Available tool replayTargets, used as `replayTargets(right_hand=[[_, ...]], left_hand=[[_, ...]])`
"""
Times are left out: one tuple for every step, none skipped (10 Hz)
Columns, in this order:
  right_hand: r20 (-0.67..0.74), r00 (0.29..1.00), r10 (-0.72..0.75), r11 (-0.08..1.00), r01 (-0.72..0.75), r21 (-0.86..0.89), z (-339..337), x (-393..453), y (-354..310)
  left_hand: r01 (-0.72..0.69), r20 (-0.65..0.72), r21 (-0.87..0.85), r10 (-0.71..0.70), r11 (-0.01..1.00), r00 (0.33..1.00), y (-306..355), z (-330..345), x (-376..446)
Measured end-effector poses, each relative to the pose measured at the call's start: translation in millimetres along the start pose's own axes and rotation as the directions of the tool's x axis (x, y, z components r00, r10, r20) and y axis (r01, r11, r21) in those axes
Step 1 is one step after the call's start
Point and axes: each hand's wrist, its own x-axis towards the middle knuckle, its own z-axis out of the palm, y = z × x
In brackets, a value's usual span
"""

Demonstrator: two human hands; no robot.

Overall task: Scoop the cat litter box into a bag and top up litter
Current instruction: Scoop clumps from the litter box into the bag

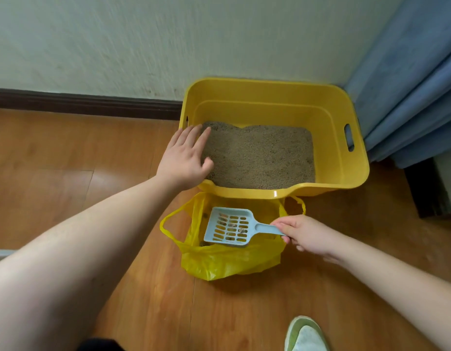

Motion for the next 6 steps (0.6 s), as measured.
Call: replayTargets(right_hand=[[0.171,0.952,0.254,0.862,-0.303,0.407,6,11,3],[0.330,0.868,0.371,0.703,-0.494,0.512,2,20,6],[0.406,0.821,0.402,0.607,-0.571,0.553,-5,24,7],[0.445,0.802,0.398,0.557,-0.597,0.578,-14,21,7],[0.446,0.807,0.387,0.568,-0.590,0.574,-20,19,5],[0.393,0.855,0.337,0.659,-0.513,0.550,-25,12,-4]], left_hand=[[-0.004,0.005,0.026,0.004,1.000,1.000,0,2,0],[-0.023,0.028,0.043,0.022,0.999,0.999,0,0,0],[-0.029,0.031,0.050,0.027,0.998,0.999,-1,-1,1],[-0.027,0.033,0.049,0.025,0.998,0.999,-1,0,1],[-0.023,0.035,0.048,0.021,0.999,0.999,-1,0,1],[-0.024,0.034,0.049,0.022,0.998,0.999,-1,0,1]])
